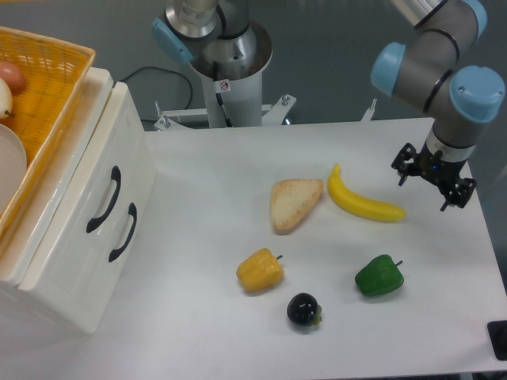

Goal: Slide open the top white drawer
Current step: 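Lift the gripper and swing it over the table toward the cabinet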

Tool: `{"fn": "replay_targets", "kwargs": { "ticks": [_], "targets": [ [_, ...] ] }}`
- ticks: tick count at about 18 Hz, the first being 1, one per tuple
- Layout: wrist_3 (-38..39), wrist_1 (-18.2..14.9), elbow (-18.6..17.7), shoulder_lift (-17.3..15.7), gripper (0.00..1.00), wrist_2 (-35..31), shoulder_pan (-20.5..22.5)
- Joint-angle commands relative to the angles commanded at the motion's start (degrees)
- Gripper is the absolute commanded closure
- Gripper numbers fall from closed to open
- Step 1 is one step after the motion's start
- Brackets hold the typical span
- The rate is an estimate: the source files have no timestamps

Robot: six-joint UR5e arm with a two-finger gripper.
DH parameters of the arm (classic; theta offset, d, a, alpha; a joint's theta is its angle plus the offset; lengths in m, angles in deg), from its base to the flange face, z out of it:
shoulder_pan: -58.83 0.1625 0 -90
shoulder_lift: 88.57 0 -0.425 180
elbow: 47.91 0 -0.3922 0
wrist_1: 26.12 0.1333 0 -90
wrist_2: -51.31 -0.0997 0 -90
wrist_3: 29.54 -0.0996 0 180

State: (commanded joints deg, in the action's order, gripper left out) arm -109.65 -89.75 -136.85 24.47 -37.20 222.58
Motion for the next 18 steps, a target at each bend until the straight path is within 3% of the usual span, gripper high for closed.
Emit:
{"fn": "replay_targets", "kwargs": {
  "ticks": [4,8,15,18],
  "targets": [
    [13.0,-0.2,0.3,-1.5,0.00,0.2,-5.5],
    [17.5,-2.6,0.2,-2.6,0.00,1.7,-10.1],
    [28.1,-5.4,0.3,-2.9,0.00,14.8,-13.0],
    [34.4,-5.4,0.2,-3.4,0.00,15.1,-16.2]
  ]
}}
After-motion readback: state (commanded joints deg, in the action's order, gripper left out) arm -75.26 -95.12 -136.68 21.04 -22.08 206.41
